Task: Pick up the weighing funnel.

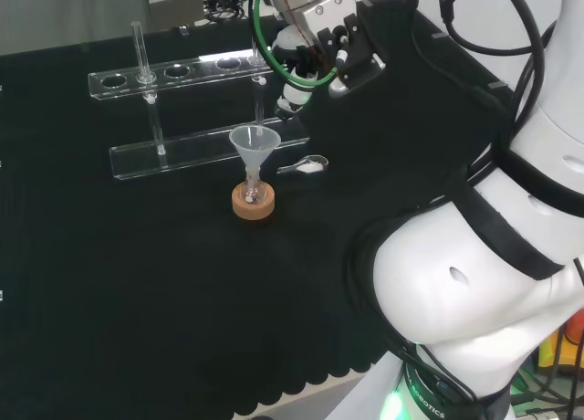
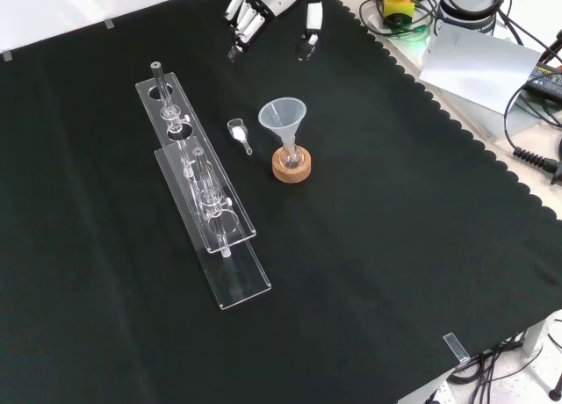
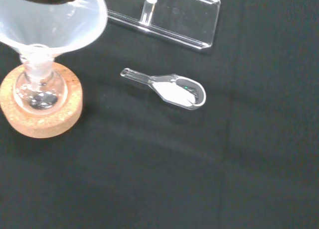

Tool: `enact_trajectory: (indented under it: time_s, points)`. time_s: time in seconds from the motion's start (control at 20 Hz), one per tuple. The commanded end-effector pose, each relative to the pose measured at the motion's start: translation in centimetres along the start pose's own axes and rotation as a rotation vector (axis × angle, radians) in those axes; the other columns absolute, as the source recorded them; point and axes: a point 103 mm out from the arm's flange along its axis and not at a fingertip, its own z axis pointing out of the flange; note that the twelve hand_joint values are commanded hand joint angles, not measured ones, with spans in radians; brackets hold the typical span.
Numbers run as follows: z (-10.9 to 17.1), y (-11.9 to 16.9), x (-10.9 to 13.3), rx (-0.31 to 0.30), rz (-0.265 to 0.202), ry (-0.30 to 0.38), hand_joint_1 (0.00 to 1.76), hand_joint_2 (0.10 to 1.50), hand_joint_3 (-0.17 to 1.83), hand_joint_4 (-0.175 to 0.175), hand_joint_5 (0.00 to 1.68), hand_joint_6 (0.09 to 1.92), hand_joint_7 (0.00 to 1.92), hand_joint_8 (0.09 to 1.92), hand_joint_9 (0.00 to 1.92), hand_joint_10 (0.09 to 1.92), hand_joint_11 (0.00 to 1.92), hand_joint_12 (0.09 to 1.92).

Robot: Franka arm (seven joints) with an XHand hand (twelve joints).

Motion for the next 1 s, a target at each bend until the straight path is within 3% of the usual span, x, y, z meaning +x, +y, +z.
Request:
enact_trajectory:
  time_s: [0.05, 0.55, 1.0]
  points:
    - [1.1, 0.4, -3.0, 0.0, 0.029, 0.026, 0.69, 0.72, 0.47, -0.041, 0.36, 0.09, 0.48, 0.73, 0.76, 0.62, 0.45, 1.3]
    - [3.5, 1.7, -7.2, -0.006, 0.058, 0.126, 0.71, 0.72, 0.49, -0.043, 0.4, 0.09, 0.52, 0.73, 0.79, 0.6, 0.47, 1.29]
    - [7.4, 4.5, -7.3, 0.001, 0.017, 0.148, 0.76, 0.71, 0.51, -0.043, 0.52, 0.1, 0.59, 0.73, 0.85, 0.57, 0.5, 1.28]
